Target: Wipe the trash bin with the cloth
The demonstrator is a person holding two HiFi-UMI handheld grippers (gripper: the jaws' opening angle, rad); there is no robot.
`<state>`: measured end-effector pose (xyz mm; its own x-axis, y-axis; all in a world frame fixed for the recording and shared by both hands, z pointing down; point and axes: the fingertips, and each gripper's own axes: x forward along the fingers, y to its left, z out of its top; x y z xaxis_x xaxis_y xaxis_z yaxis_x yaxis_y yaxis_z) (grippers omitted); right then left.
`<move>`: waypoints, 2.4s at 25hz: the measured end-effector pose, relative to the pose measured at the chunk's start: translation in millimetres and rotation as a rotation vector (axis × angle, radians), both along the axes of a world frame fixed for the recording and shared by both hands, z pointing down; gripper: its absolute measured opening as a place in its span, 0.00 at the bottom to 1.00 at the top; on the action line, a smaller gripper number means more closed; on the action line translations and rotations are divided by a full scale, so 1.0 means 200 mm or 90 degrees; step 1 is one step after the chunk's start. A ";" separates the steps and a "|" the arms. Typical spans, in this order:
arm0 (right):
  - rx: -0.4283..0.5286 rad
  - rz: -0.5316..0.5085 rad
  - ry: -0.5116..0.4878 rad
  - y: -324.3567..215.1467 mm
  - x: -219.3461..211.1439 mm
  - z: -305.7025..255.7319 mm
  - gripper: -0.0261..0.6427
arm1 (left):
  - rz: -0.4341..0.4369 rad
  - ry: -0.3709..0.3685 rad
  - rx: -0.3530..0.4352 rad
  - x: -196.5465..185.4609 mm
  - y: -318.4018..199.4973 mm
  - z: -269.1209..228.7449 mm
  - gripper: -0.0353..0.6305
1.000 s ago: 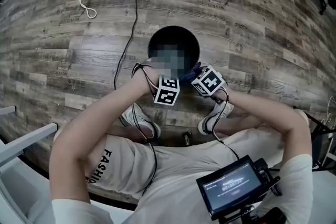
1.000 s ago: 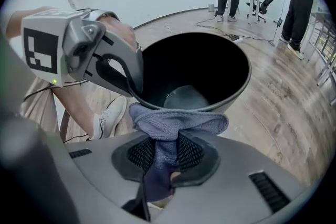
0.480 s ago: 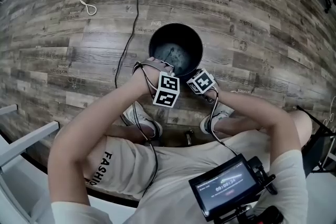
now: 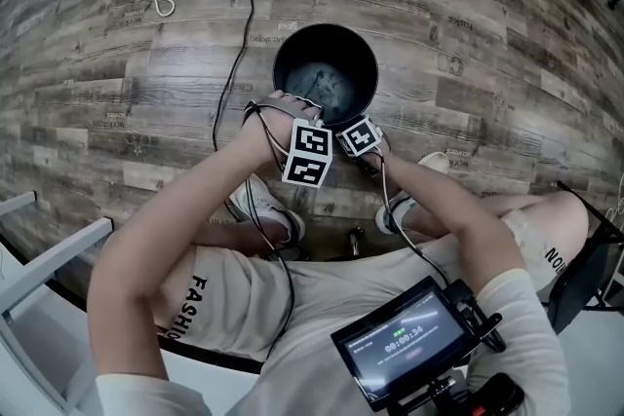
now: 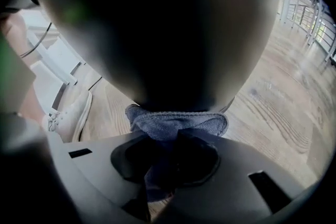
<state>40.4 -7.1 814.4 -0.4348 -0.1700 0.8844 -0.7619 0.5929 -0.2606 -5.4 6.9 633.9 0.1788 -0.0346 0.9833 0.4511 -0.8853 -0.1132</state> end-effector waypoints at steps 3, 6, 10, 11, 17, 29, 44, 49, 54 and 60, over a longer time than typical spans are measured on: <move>-0.036 0.017 0.011 0.04 0.01 -0.01 0.15 | -0.002 0.001 0.005 0.00 0.01 0.00 0.10; -0.062 0.007 0.028 0.07 0.03 -0.08 0.15 | -0.013 0.002 0.004 0.00 0.01 0.00 0.10; -0.071 -0.045 0.002 0.16 0.02 -0.25 0.15 | -0.052 0.008 -0.006 0.02 -0.01 0.00 0.10; -0.074 -0.060 -0.005 0.18 0.01 -0.31 0.15 | -0.068 0.007 -0.010 0.02 -0.01 -0.01 0.10; -0.018 -0.116 -0.048 0.14 0.08 -0.73 0.15 | -0.226 0.009 -0.034 0.10 -0.07 -0.01 0.11; 0.032 -0.111 -0.113 0.08 0.00 -1.14 0.15 | -0.184 0.071 -0.121 0.07 0.03 -0.08 0.23; 0.001 -0.004 -0.102 0.00 -0.08 -0.78 0.15 | -0.083 0.050 -0.020 0.03 -0.03 -0.02 0.12; 0.016 -0.007 -0.071 0.00 -0.10 -0.52 0.15 | -0.077 0.061 -0.010 0.03 -0.04 -0.02 0.12; 0.022 0.001 -0.047 -0.04 -0.09 -0.25 0.15 | -0.098 0.077 0.006 0.06 -0.07 -0.02 0.12; 0.002 0.022 -0.018 -0.07 -0.06 -0.01 0.15 | -0.102 0.079 0.011 0.06 -0.08 -0.02 0.12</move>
